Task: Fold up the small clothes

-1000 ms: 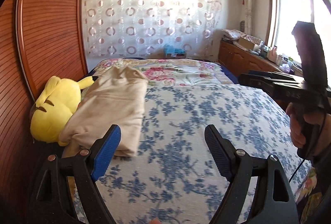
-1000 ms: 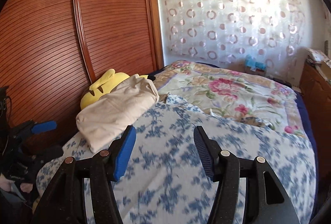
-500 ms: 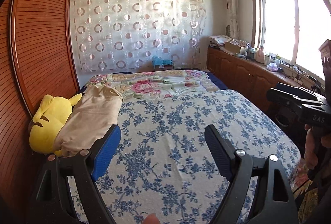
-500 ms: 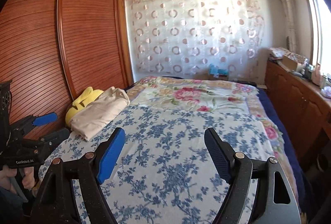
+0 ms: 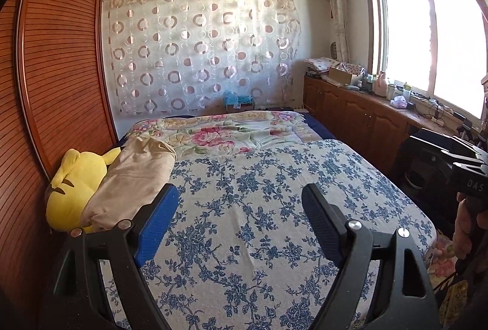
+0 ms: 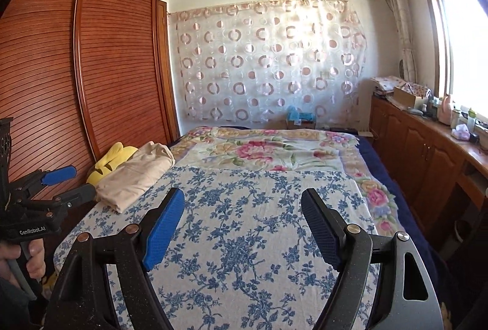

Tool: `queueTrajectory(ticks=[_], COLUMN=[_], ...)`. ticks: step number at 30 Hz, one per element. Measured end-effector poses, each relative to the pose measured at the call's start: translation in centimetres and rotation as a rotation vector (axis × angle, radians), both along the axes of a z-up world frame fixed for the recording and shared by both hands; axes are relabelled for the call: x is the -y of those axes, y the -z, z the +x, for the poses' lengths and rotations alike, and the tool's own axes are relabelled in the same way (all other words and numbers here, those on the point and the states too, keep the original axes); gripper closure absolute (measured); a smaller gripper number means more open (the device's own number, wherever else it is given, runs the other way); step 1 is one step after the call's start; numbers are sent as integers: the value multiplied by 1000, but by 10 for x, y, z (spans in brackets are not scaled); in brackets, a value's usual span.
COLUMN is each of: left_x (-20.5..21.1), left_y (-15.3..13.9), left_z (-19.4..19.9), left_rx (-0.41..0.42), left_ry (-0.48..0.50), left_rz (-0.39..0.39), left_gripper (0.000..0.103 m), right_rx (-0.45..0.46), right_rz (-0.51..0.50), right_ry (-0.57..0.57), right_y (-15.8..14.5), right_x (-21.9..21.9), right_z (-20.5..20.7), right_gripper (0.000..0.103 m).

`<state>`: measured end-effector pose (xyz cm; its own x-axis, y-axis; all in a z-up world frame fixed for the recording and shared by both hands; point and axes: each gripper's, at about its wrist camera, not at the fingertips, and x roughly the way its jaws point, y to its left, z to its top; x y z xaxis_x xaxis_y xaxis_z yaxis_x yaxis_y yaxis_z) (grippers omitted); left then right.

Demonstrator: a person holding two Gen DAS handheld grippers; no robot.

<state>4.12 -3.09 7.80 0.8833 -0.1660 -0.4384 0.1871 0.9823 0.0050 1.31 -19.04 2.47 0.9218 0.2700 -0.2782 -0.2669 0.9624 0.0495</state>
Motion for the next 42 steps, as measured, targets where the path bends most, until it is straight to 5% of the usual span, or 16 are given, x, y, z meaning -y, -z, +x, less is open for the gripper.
queueTrajectory(ticks=[42], left_x=[1], left_y=[-6], left_z=[-4], left_rx=[18], left_ry=[-40], left_rz=[-19], left_gripper=[19], right_rx=[18], right_rz=[-15], right_ry=[7], right_y=[7], right_x=[17], right_z=[1], right_gripper=[22])
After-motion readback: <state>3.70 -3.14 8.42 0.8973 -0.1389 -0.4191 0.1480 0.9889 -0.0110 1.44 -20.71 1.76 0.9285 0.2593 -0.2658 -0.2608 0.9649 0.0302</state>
